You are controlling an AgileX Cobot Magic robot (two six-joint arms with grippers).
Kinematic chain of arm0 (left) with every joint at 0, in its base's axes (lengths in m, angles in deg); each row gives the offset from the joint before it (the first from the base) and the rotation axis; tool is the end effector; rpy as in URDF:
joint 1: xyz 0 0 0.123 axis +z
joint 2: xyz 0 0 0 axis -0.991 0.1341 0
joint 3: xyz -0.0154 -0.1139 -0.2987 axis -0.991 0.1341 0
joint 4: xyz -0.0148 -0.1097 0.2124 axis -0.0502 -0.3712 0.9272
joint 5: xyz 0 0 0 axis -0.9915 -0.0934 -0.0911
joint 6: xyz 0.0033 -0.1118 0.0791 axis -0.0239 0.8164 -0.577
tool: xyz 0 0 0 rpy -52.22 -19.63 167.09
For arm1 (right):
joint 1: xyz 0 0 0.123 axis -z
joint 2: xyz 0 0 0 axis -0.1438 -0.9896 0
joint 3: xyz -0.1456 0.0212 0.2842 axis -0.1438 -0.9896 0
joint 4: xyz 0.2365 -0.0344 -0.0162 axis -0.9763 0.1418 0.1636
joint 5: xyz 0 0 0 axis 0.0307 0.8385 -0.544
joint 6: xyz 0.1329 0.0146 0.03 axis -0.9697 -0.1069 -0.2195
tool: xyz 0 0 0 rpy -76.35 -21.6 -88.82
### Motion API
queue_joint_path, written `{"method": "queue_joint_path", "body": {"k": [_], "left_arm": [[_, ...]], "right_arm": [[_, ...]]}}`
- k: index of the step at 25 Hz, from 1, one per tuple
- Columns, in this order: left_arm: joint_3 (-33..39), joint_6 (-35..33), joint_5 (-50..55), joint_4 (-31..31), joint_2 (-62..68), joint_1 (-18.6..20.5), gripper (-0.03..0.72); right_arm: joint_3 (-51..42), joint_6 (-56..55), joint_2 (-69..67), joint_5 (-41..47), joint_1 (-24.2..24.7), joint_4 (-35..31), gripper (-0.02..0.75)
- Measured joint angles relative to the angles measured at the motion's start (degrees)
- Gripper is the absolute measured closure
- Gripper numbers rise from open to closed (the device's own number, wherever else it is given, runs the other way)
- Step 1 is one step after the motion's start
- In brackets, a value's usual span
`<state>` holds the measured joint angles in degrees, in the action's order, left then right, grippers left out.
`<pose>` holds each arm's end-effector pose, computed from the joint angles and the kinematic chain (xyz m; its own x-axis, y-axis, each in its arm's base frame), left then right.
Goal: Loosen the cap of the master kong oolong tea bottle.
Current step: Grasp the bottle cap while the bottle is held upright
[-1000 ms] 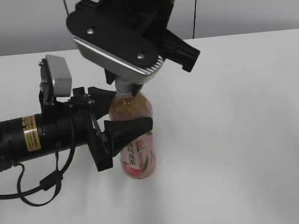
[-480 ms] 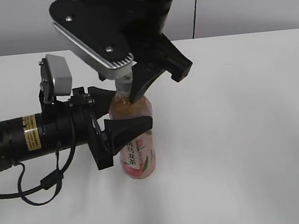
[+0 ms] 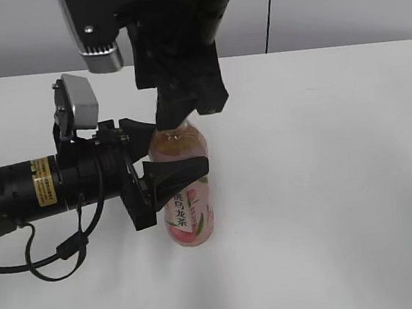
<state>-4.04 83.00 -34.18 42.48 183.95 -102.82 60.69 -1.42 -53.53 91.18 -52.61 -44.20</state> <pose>0.2726 -0.2148 0.1781 -0.1362 0.1284 -0.9823 0.9420 0.3239 -0.0883 0.2940 0.3197 0.2999 0.5013 -0.8226 -0.2683 -0.8500 -0.4103 -0.3304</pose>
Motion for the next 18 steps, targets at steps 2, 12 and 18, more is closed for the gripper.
{"method": "queue_joint_path", "body": {"k": [2, 12, 18], "left_arm": [[0.0, 0.0, 0.0, 0.0, 0.0, 0.0, 0.223], [-0.02, -0.21, -0.16, 0.7, 0.0, 0.0, 0.223], [-0.02, -0.33, -0.2, 0.82, 0.0, 0.0, 0.223]], "right_arm": [[0.0, -2.37, 0.05, -0.3, 0.0, -0.48, 0.276], [0.63, -19.34, 0.23, 3.1, 0.0, -2.32, 0.276], [6.55, -40.34, 0.25, 1.56, 0.0, -2.51, 0.276]]}}
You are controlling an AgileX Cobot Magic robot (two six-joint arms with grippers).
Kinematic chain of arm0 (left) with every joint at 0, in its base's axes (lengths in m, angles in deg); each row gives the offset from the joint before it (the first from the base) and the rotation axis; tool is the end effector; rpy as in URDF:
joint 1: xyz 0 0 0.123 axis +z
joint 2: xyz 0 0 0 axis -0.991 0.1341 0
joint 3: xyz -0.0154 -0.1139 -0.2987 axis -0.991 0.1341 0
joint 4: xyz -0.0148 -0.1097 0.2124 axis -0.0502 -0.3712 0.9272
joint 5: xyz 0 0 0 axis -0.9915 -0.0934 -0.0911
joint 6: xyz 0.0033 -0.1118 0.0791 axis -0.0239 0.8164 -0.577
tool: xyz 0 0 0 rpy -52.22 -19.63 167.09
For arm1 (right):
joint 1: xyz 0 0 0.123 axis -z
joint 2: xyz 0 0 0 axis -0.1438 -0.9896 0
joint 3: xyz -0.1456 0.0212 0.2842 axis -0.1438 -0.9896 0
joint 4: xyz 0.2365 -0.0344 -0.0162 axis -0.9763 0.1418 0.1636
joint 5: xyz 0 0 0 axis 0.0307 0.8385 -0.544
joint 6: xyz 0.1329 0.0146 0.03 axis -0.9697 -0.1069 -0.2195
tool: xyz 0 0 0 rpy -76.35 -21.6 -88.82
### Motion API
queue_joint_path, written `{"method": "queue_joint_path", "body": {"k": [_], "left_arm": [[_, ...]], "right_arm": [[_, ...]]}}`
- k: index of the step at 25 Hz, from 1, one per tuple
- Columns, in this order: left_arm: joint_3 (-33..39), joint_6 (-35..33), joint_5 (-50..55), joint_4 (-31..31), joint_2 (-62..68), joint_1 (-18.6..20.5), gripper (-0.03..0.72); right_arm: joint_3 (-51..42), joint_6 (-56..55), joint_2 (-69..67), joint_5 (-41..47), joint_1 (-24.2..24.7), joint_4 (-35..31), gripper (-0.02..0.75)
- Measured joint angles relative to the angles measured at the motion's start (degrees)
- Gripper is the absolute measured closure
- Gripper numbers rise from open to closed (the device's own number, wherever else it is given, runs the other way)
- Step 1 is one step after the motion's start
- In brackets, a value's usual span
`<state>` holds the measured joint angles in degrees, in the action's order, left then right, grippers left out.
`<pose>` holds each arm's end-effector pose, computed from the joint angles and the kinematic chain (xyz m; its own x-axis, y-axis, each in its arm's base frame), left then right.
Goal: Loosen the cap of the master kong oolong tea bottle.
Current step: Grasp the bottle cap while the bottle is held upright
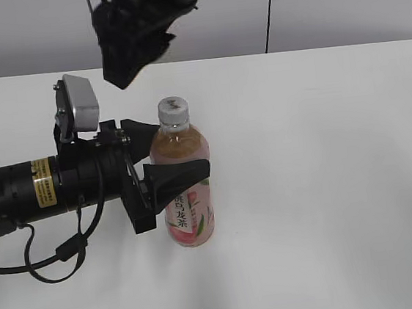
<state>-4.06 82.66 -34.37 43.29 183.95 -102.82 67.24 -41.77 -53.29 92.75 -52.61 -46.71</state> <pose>0.2710 -0.2154 0.1781 -0.1258 0.1339 -0.9830 0.9475 0.3099 -0.0791 0.2946 0.3282 0.3352 -0.1463 -0.8494 -0.5070 -0.9709 0.2216 -0.0910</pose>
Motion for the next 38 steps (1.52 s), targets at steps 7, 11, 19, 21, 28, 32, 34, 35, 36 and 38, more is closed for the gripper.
{"method": "queue_joint_path", "body": {"k": [7, 11, 19, 21, 28, 32, 34, 35, 36, 38], "left_arm": [[0.0, 0.0, 0.0, 0.06, 0.0, 0.0, 0.223], [0.0, 0.0, 0.0, 0.06, 0.0, 0.0, 0.223], [-0.11, 0.0, 0.71, 0.06, 0.0, 0.0, 0.223], [-0.11, 0.05, 0.76, 0.01, -0.05, 0.0, 0.223], [-0.11, 0.16, 0.88, 0.01, -0.05, 0.0, 0.223], [-0.11, 0.16, 0.88, 0.01, -0.05, 0.0, 0.223], [-0.11, 0.16, 0.88, 0.01, -0.05, 0.0, 0.223], [-0.11, 0.16, 0.88, 0.01, -0.05, 0.0, 0.223], [-0.11, 0.16, 0.88, 0.01, -0.05, 0.0, 0.223], [-0.11, 0.16, 0.88, 0.01, -0.05, 0.0, 0.223]], "right_arm": [[2.09, -25.59, -0.02, 2.73, 0.0, 4.01, 0.268], [2.09, -36.51, -0.82, 3.24, 0.0, 6.26, 0.209], [2.09, -44.7, -1.55, 3.45, 0.0, 2.28, 0.182], [2.09, -44.81, -1.55, 3.5, 0.0, 1.85, 0.182], [-1.19, -44.94, -1.1, 3.5, 0.0, 1.91, 0.182], [-5.07, -44.94, 0.07, 3.61, 0.0, 2.37, 0.182], [-5.4, -45.15, 0.67, 3.67, 0.0, 3.46, 0.182], [-5.4, -45.46, 0.94, 3.67, 0.0, 4.22, 0.182], [-5.4, -45.87, 1.05, 3.67, 0.0, 4.95, 0.182], [-5.4, -46.29, 1.05, 3.67, 0.0, 6.43, 0.191]]}}
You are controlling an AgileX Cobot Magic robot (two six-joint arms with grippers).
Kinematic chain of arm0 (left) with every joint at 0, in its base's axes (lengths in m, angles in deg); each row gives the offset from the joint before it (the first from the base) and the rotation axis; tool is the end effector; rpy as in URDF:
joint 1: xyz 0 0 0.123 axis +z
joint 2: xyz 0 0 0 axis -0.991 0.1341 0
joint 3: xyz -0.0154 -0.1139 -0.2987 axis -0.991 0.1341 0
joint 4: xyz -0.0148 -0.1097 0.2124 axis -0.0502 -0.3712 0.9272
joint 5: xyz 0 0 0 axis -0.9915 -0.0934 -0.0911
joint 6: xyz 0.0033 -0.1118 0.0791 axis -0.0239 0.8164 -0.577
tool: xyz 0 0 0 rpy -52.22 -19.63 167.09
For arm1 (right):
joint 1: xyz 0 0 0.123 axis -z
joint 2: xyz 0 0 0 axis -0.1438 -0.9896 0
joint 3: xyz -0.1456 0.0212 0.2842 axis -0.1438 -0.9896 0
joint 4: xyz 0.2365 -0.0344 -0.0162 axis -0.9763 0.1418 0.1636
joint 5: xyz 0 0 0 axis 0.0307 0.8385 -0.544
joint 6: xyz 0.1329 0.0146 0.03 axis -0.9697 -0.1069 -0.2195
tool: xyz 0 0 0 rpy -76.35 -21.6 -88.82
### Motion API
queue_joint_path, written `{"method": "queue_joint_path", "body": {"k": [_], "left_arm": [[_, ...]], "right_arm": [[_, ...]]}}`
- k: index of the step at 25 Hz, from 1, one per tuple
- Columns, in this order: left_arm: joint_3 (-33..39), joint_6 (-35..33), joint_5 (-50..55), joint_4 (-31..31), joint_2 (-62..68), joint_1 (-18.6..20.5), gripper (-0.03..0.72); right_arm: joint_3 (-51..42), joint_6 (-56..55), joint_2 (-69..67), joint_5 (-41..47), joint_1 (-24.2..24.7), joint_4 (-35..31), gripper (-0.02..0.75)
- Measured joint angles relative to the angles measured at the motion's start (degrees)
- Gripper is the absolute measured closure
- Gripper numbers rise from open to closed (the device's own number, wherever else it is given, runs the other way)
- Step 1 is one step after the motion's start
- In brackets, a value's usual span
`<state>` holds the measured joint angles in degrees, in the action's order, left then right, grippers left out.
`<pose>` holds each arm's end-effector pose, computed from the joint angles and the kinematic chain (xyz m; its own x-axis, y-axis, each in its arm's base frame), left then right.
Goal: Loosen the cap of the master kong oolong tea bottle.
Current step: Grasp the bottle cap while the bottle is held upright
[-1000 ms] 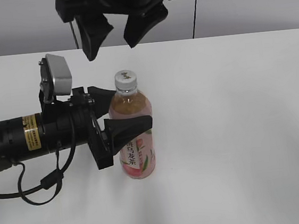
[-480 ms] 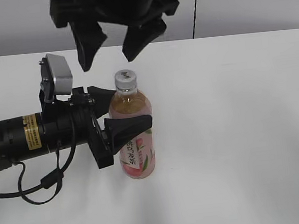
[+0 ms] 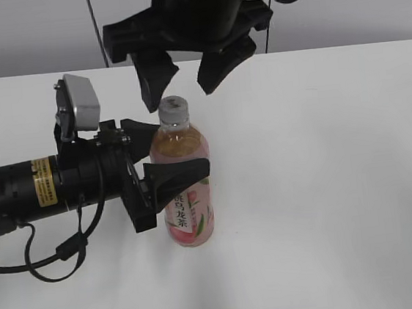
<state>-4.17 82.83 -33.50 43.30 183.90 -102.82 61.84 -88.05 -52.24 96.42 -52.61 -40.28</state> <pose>0.2718 -0.2150 0.1768 -0.1302 0.1452 -0.9808 0.9456 0.3157 -0.0787 0.2897 0.3046 0.3095 -0.8074 -0.4975 -0.3173 -0.5655 0.8060 0.1751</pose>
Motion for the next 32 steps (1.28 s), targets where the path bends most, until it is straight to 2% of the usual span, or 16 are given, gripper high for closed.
{"method": "queue_joint_path", "body": {"k": [13, 22, 26, 32], "left_arm": [[0.0, 0.0, -0.05, 0.0, 0.0, 0.0, 0.223], [0.0, 0.0, -0.16, 0.0, 0.0, 0.0, 0.223], [0.0, 0.0, -0.16, 0.0, 0.0, 0.0, 0.223], [0.0, 0.0, -0.11, 0.0, 0.0, 0.0, 0.223]], "right_arm": [[0.0, 0.62, -1.29, 0.04, 0.0, -1.65, 0.232], [-0.11, 2.52, -2.91, 0.04, 0.0, -1.78, 0.332], [-0.11, 3.36, -3.03, 0.04, 0.0, -1.91, 0.44], [-0.11, 4.81, -3.03, 0.04, 0.0, -1.91, 0.442]]}}
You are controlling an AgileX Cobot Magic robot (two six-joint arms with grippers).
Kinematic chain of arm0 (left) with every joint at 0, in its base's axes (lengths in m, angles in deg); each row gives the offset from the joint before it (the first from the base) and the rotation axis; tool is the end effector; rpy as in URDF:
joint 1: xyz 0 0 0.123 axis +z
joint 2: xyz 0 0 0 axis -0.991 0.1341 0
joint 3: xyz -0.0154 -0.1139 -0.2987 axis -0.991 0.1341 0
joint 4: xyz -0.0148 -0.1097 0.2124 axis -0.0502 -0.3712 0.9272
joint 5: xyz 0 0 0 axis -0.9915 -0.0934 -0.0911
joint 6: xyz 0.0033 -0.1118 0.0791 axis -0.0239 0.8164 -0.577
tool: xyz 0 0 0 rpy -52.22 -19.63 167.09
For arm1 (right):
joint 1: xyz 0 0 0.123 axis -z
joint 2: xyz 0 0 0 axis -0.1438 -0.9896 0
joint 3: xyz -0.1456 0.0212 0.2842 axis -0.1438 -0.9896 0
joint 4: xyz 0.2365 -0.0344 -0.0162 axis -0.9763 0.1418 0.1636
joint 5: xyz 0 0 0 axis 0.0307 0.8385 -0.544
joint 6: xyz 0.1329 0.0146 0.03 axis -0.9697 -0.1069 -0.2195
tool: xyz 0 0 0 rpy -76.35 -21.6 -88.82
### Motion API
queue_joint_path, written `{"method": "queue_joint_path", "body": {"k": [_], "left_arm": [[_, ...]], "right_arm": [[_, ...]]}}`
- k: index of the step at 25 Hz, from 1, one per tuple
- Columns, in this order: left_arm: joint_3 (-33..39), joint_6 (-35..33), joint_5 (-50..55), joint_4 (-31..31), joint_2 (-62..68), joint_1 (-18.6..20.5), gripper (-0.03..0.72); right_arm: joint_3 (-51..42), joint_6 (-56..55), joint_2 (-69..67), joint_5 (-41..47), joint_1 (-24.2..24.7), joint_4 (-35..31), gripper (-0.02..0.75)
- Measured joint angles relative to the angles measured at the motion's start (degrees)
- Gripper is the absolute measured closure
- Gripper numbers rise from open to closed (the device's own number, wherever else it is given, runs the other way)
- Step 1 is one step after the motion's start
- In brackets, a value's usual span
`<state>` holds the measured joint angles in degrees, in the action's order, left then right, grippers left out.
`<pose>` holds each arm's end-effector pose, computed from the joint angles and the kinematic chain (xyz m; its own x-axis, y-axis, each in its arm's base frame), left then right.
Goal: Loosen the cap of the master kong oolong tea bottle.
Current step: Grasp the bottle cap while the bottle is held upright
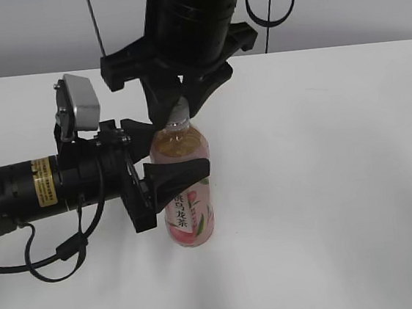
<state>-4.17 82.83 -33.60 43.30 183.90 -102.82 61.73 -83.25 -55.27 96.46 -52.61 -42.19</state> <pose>0.2718 -0.2150 0.1770 -0.1297 0.1437 -0.9811 0.9458 0.3151 -0.0789 0.2932 0.3139 0.2870 -0.7767 -0.5672 -0.2740 -0.6203 0.7644 0.1760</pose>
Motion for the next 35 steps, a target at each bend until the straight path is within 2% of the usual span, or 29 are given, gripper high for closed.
{"method": "queue_joint_path", "body": {"k": [5, 20, 35], "left_arm": [[0.0, 0.0, 0.0, -0.05, 0.0, 0.0, 0.223], [0.0, 0.09, 0.0, -0.08, 0.0, 0.0, 0.223], [0.0, -0.18, -0.16, 0.22, 0.0, 0.0, 0.223]], "right_arm": [[0.0, 6.78, 0.0, 0.0, 0.0, -0.06, 0.444], [0.0, 37.38, 0.0, 0.2, 0.0, -0.07, 0.456], [0.0, 59.86, 0.0, 0.49, 0.0, -0.24, 0.456]]}}
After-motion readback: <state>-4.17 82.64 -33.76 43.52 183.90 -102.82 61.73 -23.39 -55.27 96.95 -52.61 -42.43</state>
